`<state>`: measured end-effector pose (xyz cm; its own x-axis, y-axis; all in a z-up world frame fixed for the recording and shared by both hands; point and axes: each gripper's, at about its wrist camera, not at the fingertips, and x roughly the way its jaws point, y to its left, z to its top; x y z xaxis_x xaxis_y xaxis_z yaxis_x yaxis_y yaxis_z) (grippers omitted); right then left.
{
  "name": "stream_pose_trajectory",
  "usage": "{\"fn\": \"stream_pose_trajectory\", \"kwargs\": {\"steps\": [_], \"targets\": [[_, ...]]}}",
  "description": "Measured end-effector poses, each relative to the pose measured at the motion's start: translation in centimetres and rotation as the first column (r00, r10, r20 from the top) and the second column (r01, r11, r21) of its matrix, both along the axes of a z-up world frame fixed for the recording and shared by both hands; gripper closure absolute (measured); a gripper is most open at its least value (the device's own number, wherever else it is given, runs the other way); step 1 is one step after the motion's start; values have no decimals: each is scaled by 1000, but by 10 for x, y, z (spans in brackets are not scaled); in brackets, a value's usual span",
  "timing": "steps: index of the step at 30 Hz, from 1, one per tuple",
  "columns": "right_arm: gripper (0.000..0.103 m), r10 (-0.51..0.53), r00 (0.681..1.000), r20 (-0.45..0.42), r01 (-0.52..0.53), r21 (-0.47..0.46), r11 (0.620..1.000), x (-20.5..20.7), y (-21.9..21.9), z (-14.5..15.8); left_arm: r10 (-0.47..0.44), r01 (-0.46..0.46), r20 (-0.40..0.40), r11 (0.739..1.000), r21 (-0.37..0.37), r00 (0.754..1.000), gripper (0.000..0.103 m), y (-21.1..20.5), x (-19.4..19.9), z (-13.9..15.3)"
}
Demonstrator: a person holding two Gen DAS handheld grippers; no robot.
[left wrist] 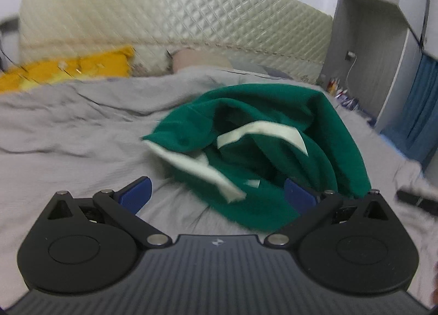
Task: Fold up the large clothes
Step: 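Reach both tools to the green hoodie and close on its fabric, then lift the hoodie with both tools and shake it out in the air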
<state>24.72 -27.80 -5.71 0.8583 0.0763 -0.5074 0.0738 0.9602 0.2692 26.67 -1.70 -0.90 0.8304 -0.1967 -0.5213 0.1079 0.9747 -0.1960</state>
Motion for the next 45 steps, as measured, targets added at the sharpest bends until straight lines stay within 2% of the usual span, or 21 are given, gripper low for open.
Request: {"fn": "stream_pose_trajectory", "kwargs": {"steps": [4, 9, 11, 13, 14, 16, 17, 18, 19, 20, 21, 22, 23, 24, 26, 30, 33, 39, 41, 45], "targets": [[10, -36, 998, -45, 35, -14, 999, 49, -8, -36, -51, 50, -2, 988, -149, 999, 0, 9, 74, -19], [10, -62, 993, -97, 59, -26, 998, 93, -10, -68, -104, 89, -25, 931, -353, 994, 0, 19, 164, -39], [10, -57, 992, -115, 59, 21, 998, 104, -12, -76, -115, 81, -53, 900, -429, 992, 0, 21, 194, -46], [10, -50, 988, -144, 68, 123, 990, 112, -18, -80, -113, 62, -85, 885, -461, 990, 1, 22, 215, -49], [11, -59, 988, -146, 82, 156, 984, 115, -20, -81, -111, 45, -114, 881, -471, 987, 8, 22, 228, -52], [36, -87, 980, -180, 120, 182, 976, 121, -25, -81, -101, -8, -186, 861, -509, 977, 19, 25, 248, -58], [40, -100, 974, -202, 140, 193, 971, 125, -29, -80, -92, -39, -218, 848, -528, 972, 27, 28, 258, -60], [53, -112, 967, -227, 163, 220, 962, 128, -34, -78, -76, -68, -246, 847, -528, 966, 33, 30, 265, -60], [63, -119, 965, -235, 175, 236, 956, 131, -37, -74, -58, -94, -270, 852, -516, 961, 46, 32, 275, -59], [67, -128, 964, -235, 183, 232, 955, 133, -39, -67, -43, -112, -285, 855, -506, 958, 60, 35, 283, -58], [72, -132, 967, -220, 181, 218, 959, 136, -39, -58, -29, -135, -306, 854, -503, 952, 67, 37, 291, -56], [76, -130, 972, -195, 170, 202, 965, 138, -39, -46, -23, -151, -324, 853, -501, 946, 78, 41, 296, -54], [77, -125, 978, -168, 157, 190, 969, 139, -39, -33, -10, -163, -330, 855, -493, 944, 85, 43, 301, -49], [79, -119, 983, -138, 143, 176, 974, 140, -38, -21, 7, -169, -322, 862, -479, 947, 86, 44, 303, -40], [81, -95, 992, -84, 107, 146, 984, 141, -38, 11, 29, -151, -270, 883, -444, 962, 88, 45, 299, -15], [83, -32, 999, 30, 30, 78, 996, 139, -38, 67, 54, -86, -95, 922, -379, 994, 89, 45, 275, 57], [83, 19, 992, 126, -23, 32, 999, 133, -36, 107, 55, -56, -13, 924, -378, 998, 89, 54, 252, 102], [83, 95, 953, 286, -86, -45, 995, 83, -26, 175, 71, -9, 145, 921, -390, 987, 90, 80, 175, 181], [83, 113, 937, 331, -98, -63, 993, 58, -23, 192, 75, 3, 198, 930, -368, 977, 90, 85, 136, 205], [83, 137, 908, 396, -122, -61, 991, 7, -22, 221, 95, 10, 269, 932, -364, 958, 89, 95, 62, 239]]}}
